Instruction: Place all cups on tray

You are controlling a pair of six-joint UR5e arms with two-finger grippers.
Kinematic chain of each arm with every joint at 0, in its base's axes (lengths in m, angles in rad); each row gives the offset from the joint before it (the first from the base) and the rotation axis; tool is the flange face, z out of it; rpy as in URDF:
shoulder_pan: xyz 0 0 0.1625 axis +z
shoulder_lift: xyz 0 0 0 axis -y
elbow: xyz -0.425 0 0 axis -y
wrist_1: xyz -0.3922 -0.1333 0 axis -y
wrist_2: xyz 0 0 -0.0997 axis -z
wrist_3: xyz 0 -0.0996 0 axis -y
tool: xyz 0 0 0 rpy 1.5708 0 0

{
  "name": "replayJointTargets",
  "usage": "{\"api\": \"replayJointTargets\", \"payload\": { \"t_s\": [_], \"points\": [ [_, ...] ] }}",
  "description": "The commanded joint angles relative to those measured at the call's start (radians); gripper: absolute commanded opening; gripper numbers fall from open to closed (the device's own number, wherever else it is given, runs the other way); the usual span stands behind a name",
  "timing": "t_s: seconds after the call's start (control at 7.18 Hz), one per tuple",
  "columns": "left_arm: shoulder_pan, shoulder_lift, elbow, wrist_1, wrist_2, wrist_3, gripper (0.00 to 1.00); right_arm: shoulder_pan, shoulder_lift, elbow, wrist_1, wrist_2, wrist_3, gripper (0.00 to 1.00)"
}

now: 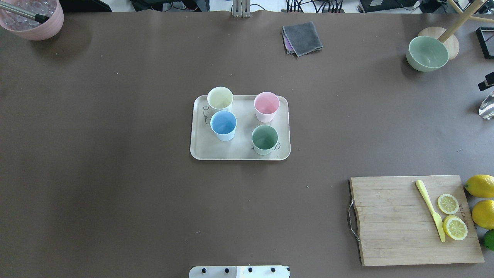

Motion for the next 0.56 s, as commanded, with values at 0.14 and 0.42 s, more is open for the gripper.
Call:
{"api": "replayJointTargets", "payload": {
  "t_s": [0.14,0.42],
  "points": [
    [-0.003,0.0,-0.022,0.001,0.008,0.006,0.98,0.009,-0.022,0.011,0.001,0.003,0.003,1.0],
    [-0.004,0.013,-0.051,0.001,0.01,0.007,0.98,0.01,-0.025,0.011,0.004,0.003,0.003,1.0]
  ]
}}
